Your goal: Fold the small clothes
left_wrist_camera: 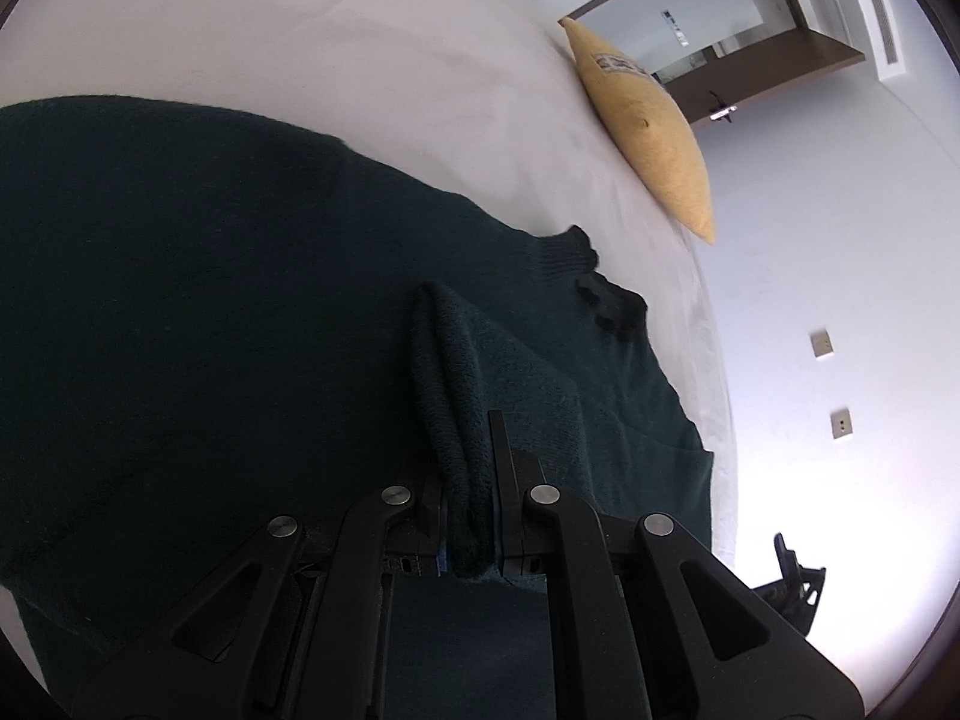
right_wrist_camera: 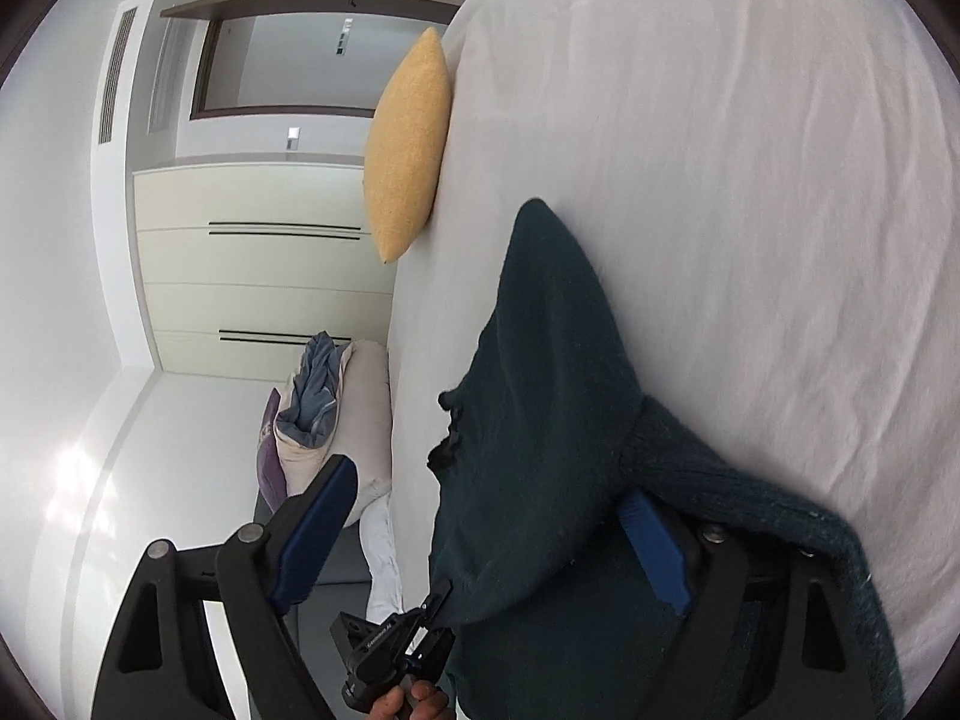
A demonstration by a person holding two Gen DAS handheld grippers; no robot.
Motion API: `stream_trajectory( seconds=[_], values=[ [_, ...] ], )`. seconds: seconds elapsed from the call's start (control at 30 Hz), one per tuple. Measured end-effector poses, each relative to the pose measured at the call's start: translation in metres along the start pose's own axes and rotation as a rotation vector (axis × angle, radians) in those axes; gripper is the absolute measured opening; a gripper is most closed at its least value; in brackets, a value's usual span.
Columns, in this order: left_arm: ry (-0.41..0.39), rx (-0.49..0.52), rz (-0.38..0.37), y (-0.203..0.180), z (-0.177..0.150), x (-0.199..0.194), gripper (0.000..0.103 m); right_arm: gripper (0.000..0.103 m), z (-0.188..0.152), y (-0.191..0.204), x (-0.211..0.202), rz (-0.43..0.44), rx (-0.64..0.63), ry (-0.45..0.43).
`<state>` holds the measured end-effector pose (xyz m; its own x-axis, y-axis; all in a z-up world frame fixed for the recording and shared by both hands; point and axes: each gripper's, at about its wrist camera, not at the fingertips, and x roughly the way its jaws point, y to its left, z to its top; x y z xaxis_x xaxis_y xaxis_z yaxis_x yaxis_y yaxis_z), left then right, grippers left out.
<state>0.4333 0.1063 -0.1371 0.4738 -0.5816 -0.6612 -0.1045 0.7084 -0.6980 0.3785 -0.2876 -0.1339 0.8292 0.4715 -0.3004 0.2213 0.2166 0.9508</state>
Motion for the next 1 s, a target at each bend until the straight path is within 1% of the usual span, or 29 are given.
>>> stream_trajectory(
  seconds=[0.17,0.23,0.3,0.37,0.47,0.63,0.87,0.93,1.0],
  values=[
    [-0.006,0.023,0.011,0.003,-0.002,-0.004,0.008,0.088,0.003,-0.003,-0.003,0.013,0.020,0.008],
    [-0.003,0.031,0.022,0.002,-0.005,-0.003,0.008,0.088,0.004,-0.004,-0.002,0.005,0.021,0.009],
    [0.002,0.028,0.023,0.004,-0.008,-0.002,0.008,0.086,0.006,-0.008,0.000,-0.009,0.025,0.013],
    [0.002,0.025,0.016,0.008,-0.012,-0.006,0.008,0.082,0.008,-0.011,0.000,-0.017,0.029,0.014],
    [0.008,0.024,0.013,0.012,-0.017,-0.009,0.008,0.081,0.010,-0.012,-0.002,-0.010,0.026,0.021],
    [0.009,0.010,0.012,0.015,-0.022,-0.012,0.008,0.082,0.009,-0.007,0.000,-0.039,0.000,0.029],
    [0.009,-0.006,-0.003,0.024,-0.030,-0.018,0.008,0.081,0.009,-0.008,0.000,-0.050,-0.011,0.043],
    [0.018,-0.021,-0.016,0.027,-0.029,-0.018,0.009,0.082,0.007,-0.006,-0.001,-0.073,-0.015,0.052],
    [0.035,-0.032,-0.011,0.028,-0.030,-0.023,0.009,0.083,0.002,0.002,-0.006,-0.125,-0.017,0.076]
  ],
)
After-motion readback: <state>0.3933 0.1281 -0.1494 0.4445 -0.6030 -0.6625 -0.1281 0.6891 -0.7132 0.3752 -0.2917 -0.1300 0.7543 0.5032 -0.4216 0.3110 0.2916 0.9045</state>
